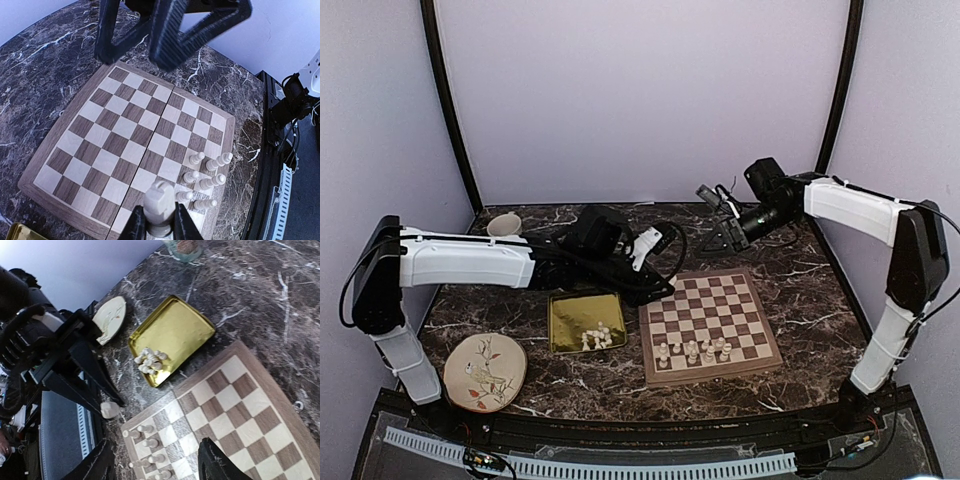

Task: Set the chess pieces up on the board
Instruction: Pass from the left arm to the right

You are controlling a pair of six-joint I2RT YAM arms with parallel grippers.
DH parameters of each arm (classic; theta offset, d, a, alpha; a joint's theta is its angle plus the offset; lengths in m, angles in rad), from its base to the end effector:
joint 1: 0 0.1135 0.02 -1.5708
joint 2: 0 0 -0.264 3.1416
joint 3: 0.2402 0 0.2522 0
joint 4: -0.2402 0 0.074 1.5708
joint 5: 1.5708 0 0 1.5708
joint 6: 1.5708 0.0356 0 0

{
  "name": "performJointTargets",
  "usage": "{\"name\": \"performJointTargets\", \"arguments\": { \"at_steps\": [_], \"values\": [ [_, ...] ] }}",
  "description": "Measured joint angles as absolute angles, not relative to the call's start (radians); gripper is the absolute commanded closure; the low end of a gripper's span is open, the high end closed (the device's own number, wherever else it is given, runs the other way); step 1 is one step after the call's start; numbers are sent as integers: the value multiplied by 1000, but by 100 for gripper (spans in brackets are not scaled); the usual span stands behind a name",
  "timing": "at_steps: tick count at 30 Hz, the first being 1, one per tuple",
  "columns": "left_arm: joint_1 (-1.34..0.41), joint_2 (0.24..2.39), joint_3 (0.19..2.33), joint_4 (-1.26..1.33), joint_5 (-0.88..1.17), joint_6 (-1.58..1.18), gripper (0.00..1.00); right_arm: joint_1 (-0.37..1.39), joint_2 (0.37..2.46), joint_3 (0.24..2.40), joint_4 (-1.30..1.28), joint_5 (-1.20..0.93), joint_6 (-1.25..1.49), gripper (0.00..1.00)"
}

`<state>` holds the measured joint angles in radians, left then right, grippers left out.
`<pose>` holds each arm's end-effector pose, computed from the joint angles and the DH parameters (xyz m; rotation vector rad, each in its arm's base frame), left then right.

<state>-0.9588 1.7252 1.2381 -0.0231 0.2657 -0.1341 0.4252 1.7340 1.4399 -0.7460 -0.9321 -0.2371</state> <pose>0.2220 -0.3325 0.2598 1.0372 1.9420 -0.9194 0.3188 0.1757 0.2783 -1.0994 2.1806 1.2734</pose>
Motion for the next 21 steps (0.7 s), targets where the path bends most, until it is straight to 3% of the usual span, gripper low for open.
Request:
{"name": "performJointTargets", "arguments": {
  "at_steps": [14,21],
  "values": [
    [-976,1741,1245,-8,273,-134,93,572,1796,1474,-802,-999,-231,64],
    [-976,1741,1245,4,272,-134,93,592,1801,1473,-815,-994,-240,81]
  ]
}}
